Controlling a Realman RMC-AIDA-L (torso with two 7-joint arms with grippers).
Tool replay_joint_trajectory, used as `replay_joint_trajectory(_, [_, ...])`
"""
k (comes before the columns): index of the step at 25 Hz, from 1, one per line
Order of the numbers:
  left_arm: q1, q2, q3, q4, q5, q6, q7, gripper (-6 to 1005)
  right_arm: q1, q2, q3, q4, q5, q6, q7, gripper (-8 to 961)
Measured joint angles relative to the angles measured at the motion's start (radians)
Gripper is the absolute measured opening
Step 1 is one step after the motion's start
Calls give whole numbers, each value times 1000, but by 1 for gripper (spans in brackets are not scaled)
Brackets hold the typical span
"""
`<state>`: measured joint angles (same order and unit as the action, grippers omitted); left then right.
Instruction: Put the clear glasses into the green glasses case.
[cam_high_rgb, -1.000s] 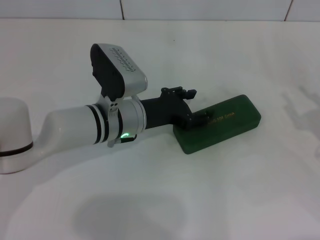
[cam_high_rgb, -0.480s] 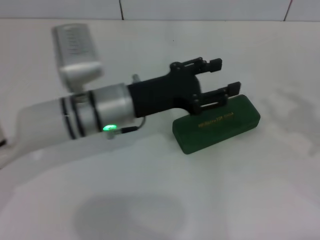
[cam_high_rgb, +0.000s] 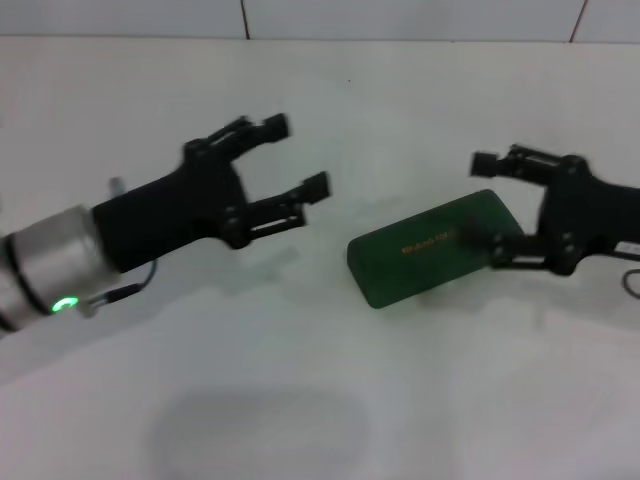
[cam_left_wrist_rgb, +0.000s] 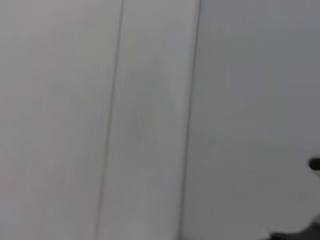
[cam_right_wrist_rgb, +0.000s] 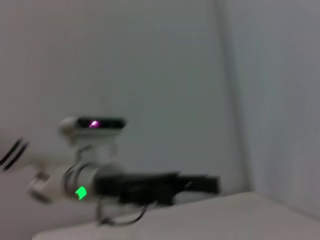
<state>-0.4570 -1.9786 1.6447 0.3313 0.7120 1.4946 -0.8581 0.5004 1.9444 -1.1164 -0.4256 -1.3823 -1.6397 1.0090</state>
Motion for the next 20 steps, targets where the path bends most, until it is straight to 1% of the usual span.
replay_joint_trajectory(2, [32,-1,-30,1,1,20,29,835,-6,21,3,-51,-43,15,-1,704])
replay_joint_trajectory(4, [57,-3,-54,1,3,25,46,840,-6,34,6,-69,-65,43,-3,785])
replay_joint_trajectory(7, [67,-1,-63,-4,17,26,51,893,0,48,7,-71,-69,85,-13,847])
replay_joint_trajectory(9, [65,1,-63,-7,34,25,56,893,1,58,6,-73,-70,100,-27,888])
replay_joint_trajectory(12, [62,3,-63,-6,56,22,75,893,-1,67,6,-74,-71,105,-56,888])
replay_joint_trajectory(20, [48,11,-64,-4,73,17,106,893,3,71,10,-73,-62,114,-66,888])
